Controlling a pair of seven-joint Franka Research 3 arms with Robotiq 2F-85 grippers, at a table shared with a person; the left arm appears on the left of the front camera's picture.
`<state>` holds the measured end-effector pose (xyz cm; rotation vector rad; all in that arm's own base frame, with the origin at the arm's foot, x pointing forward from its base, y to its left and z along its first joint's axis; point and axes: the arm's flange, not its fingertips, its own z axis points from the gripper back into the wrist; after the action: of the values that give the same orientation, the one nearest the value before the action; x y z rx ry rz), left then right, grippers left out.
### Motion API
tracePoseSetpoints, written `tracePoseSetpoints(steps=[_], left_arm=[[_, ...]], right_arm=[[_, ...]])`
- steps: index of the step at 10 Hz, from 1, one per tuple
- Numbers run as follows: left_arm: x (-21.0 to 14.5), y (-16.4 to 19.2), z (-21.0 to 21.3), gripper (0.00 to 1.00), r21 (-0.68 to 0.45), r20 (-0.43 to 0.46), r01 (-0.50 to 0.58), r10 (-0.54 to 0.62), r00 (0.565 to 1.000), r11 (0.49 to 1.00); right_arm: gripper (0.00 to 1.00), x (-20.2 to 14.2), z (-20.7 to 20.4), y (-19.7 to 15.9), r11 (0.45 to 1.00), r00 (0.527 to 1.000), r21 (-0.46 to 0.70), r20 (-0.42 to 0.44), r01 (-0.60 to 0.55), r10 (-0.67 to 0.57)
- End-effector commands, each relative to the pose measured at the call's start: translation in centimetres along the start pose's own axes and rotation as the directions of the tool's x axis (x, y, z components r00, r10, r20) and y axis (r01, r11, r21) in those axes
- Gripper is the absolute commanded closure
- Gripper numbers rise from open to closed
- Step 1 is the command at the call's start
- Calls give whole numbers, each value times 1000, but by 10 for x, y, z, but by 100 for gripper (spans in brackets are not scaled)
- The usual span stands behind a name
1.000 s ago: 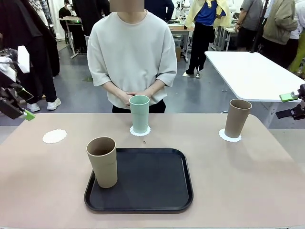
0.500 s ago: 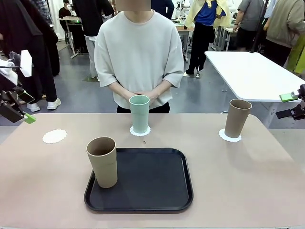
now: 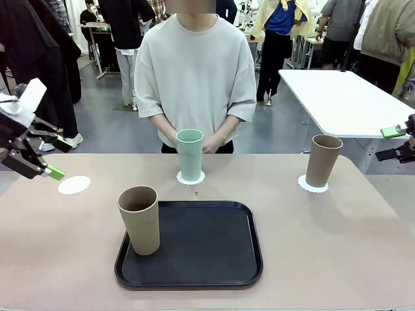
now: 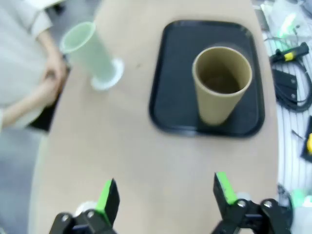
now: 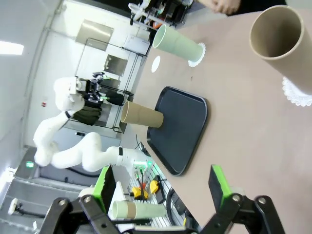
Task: Place coasters on the table and set cups on them.
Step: Take one Reusable plastic cup from the Flat Tray and place it on a coaster set by the human.
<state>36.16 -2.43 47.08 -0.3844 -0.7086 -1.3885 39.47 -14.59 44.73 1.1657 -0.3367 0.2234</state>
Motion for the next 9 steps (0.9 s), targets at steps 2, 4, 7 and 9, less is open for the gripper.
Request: tracePoseSetpoints(steps=[2, 4, 7, 9], left_arm=[[-55, 18, -41, 0, -143, 226, 58, -24, 974, 988], [-79, 21, -71, 0, -204, 229, -12, 59, 972, 979], [-92, 6, -117, 0, -256, 212, -4, 60, 975, 967], [-90, 2, -119, 0, -237, 241, 3, 56, 969, 972]], right_arm=[[0, -1, -1, -1, 1000, 1000, 5, 7, 1, -1], [0, -1, -1, -1, 1000, 1000, 5, 7, 1, -1], [0, -1, -1, -1, 1000, 1000, 5, 7, 1, -1], [0, -1, -1, -1, 1000, 1000, 5, 7, 1, -1]])
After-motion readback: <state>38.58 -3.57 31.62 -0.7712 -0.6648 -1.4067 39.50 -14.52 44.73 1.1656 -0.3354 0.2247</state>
